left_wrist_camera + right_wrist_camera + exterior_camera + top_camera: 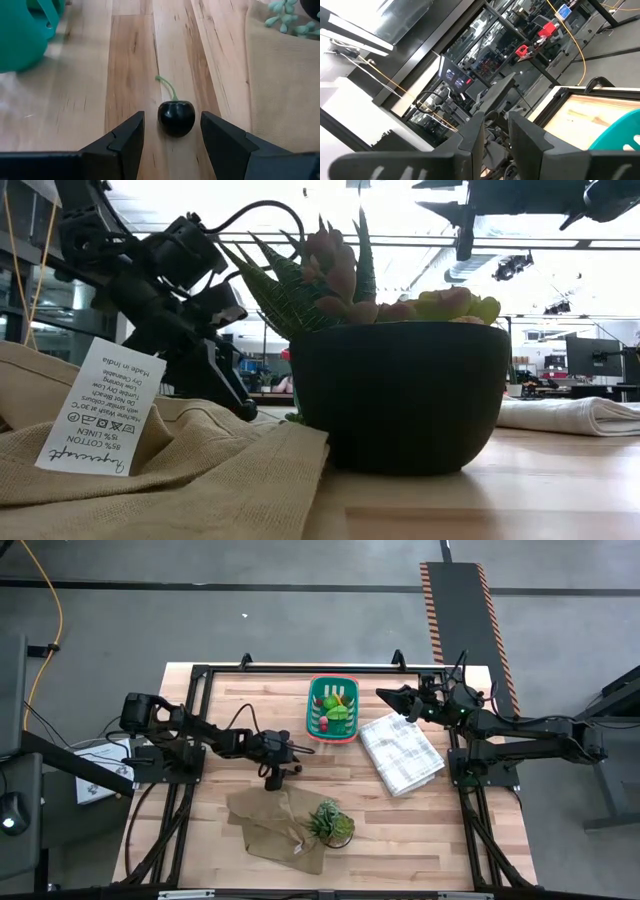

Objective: Pick and placing Produce into tupperware
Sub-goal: Put the black cherry into the green basket

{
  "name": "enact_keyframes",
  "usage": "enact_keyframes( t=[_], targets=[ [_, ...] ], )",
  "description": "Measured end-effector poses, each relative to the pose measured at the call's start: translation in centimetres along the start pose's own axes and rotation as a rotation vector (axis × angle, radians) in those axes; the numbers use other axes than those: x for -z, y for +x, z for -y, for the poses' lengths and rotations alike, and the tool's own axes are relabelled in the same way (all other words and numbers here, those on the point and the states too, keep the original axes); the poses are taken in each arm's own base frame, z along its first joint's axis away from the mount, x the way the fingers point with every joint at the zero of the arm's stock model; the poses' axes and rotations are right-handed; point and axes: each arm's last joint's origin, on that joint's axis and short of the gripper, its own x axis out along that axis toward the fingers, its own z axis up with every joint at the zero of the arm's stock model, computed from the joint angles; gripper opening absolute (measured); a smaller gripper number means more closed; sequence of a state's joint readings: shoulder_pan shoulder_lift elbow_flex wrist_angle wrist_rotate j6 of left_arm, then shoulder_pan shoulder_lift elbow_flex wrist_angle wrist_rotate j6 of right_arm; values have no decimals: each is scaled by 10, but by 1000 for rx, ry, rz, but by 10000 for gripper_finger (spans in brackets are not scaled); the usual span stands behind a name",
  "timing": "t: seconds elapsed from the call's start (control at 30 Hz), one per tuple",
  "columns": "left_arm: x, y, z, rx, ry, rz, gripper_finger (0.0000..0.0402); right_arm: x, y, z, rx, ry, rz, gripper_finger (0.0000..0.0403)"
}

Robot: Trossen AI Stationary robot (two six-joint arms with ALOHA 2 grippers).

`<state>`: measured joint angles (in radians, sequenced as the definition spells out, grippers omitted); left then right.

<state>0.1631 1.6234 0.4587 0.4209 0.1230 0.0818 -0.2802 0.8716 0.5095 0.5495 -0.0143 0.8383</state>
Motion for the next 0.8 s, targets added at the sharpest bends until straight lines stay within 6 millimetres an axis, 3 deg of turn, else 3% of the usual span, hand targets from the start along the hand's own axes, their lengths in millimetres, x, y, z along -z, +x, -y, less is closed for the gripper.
enact_keyframes(
  t=[0.8],
  targets=[
    [2, 7, -1, -2, -32, 13, 182, 1, 0, 1, 6, -1, -5, 79]
  ],
)
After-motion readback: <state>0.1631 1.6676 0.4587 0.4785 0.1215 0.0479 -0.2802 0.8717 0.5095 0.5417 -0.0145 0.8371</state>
